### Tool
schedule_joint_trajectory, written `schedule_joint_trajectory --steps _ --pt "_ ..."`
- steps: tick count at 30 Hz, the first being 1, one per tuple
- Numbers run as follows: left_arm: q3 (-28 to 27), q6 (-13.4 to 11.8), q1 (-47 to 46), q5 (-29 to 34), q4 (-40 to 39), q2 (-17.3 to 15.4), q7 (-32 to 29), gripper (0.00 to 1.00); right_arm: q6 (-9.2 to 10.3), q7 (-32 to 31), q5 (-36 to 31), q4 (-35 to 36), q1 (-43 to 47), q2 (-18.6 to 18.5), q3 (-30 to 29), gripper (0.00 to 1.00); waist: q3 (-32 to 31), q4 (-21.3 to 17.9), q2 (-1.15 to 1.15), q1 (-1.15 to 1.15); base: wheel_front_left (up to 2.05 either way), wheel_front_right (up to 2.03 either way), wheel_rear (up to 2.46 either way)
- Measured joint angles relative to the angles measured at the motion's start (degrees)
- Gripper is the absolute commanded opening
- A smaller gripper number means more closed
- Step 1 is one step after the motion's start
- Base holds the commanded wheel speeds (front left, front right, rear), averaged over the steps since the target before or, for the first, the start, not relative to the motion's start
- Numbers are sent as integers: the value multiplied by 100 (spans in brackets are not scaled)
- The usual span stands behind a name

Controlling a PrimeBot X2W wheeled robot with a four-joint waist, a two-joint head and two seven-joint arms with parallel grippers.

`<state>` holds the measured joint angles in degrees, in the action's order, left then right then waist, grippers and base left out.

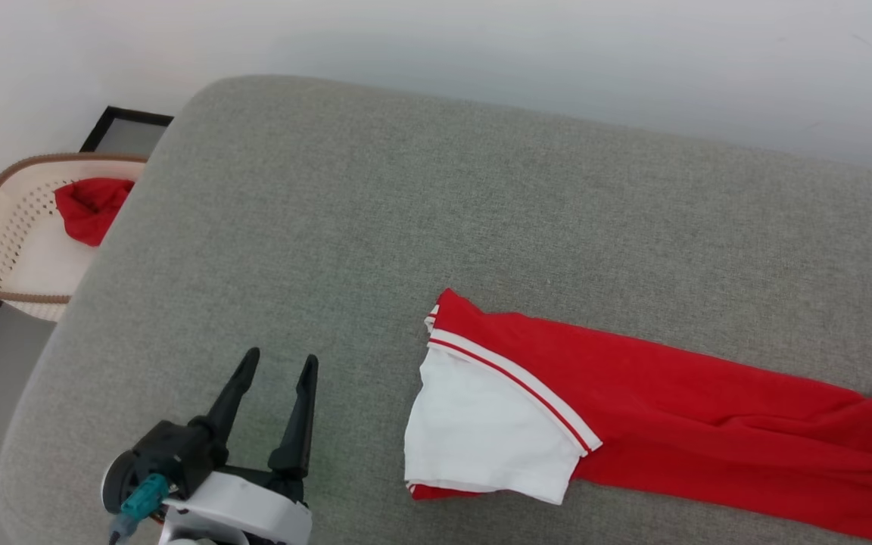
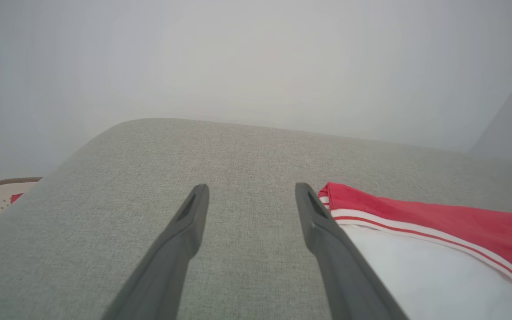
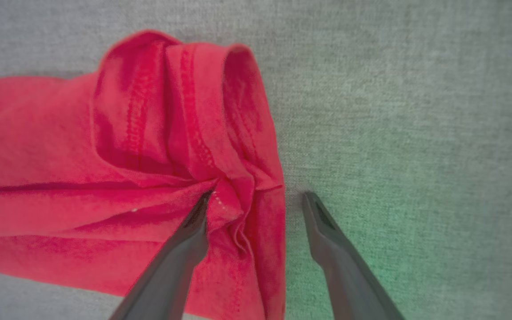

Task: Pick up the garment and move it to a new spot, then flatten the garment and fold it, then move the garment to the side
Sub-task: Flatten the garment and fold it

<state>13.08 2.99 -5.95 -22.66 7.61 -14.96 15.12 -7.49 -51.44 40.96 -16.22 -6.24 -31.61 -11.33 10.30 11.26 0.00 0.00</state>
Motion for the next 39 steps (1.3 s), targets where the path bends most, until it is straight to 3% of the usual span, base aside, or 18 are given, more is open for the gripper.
schedule_joint_trajectory --steps 2,4,6,20,34,39 --pt "-48 37 -9 51 35 57 0 100 2 1 -21 -16 -13 19 3 99 15 5 0 0 0 0 0" --pt "-142 114 -34 153 110 152 0 100 3 25 -41 -47 -37 44 12 42 40 15 0 0 0 0 0" --pt "-242 166 -60 241 163 214 0 100 5 25 -71 -52 -56 63 29 0 55 22 0 0 0 0 0" --pt "-781 409 12 542 250 525 0 100 -7 546 30 -148 -248 230 -146 0 76 -186 0 0 0 0 0" --pt "-992 434 95 614 209 565 0 100 -4 1879 -1063 -1559 -258 -759 -1823 0 196 -658 0 0 0 0 0" --pt "-972 435 102 583 229 557 0 100 -3 2016 -918 -1468 -359 -633 -1677 0 156 -762 0 0 0 0 0"
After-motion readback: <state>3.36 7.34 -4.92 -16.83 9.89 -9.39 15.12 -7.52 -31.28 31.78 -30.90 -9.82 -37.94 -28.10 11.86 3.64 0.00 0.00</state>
